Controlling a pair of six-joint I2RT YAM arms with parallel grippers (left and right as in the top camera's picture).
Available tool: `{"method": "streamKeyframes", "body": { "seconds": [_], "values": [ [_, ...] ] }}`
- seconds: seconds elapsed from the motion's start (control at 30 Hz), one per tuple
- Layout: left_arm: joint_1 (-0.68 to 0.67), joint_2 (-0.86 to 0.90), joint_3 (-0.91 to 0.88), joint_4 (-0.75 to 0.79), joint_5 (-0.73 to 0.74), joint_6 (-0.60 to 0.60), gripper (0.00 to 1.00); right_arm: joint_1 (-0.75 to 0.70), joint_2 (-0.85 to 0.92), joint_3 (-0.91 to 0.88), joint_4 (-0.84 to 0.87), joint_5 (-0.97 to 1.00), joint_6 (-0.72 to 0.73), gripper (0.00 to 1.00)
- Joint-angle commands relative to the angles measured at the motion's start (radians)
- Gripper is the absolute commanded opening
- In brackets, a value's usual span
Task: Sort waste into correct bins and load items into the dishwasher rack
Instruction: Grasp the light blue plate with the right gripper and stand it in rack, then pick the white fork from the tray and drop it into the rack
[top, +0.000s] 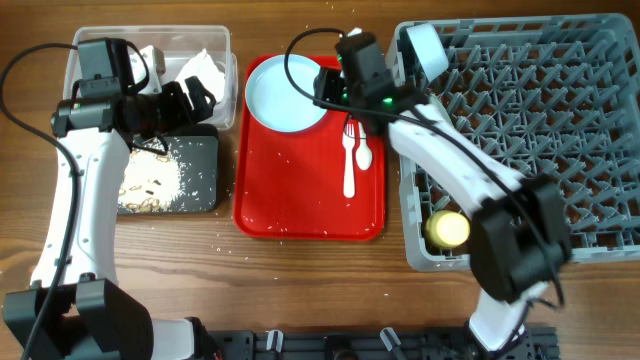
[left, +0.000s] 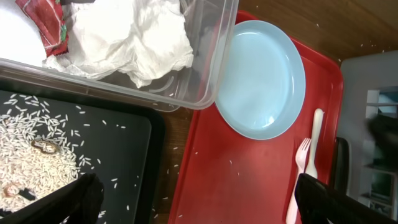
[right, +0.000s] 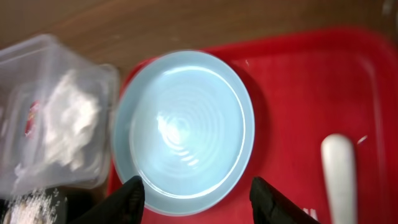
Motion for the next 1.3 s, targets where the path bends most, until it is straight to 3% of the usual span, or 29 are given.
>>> {"method": "streamKeyframes", "body": {
  "seconds": [0.0, 0.07, 0.23, 0.37, 0.5, 0.63, 0.73, 0.8, 0.9, 0.93, 1.07, 1.27],
  "values": [
    [0.004, -0.006, 0.007, 0.001, -0.005, 0.019, 1.0, 0.002, 0.13, -0.013, 0.019, -0.013, 0.208, 0.53],
    [0.004, -0.005, 0.008, 0.001, -0.005, 0.019, 1.0, 0.003, 0.194, -0.013, 0.05, -0.04, 0.22, 0.41],
    [0.004, -0.006, 0.007, 0.001, -0.005, 0.019, 1.0, 0.014, 0.244, -0.013, 0.055, -0.045, 0.243, 0.25],
    [0.004, -0.005, 0.008, 0.001, -0.005, 0.019, 1.0, 0.014, 0.248, -0.013, 0.035, -0.046, 0.243, 0.04],
    [0.004, -0.006, 0.008, 0.001, -0.005, 0.019, 1.0, 0.013, 0.244, -0.006, -0.043, -0.121, 0.234, 0.04],
    [0.004, -0.006, 0.008, 0.001, -0.005, 0.019, 1.0, -0.039, 0.07, 0.048, -0.129, -0.139, -0.022, 0.04],
    [0.004, -0.006, 0.008, 0.001, -0.005, 0.019, 1.0, -0.098, -0.251, 0.048, -0.271, 0.2, -0.211, 0.04],
    [0.004, -0.005, 0.007, 0.001, -0.005, 0.019, 1.0, -0.104, -0.446, 0.048, -0.333, 0.56, -0.353, 0.04],
    [0.003, -0.005, 0.008, 0.001, -0.005, 0.019, 1.0, -0.132, -0.595, 0.041, -0.404, 1.039, -0.589, 0.04],
    [0.004, -0.006, 0.008, 0.001, -0.005, 0.019, 1.0, -0.153, -0.6, 0.034, -0.403, 1.119, -0.634, 0.04],
    [0.004, -0.005, 0.008, 0.001, -0.005, 0.019, 1.0, -0.265, -0.526, 0.003, -0.376, 1.191, -0.676, 0.04],
    [0.004, -0.006, 0.007, 0.001, -0.005, 0.019, 1.0, -0.317, -0.319, 0.003, -0.136, 1.125, -0.954, 0.04]
  ]
}}
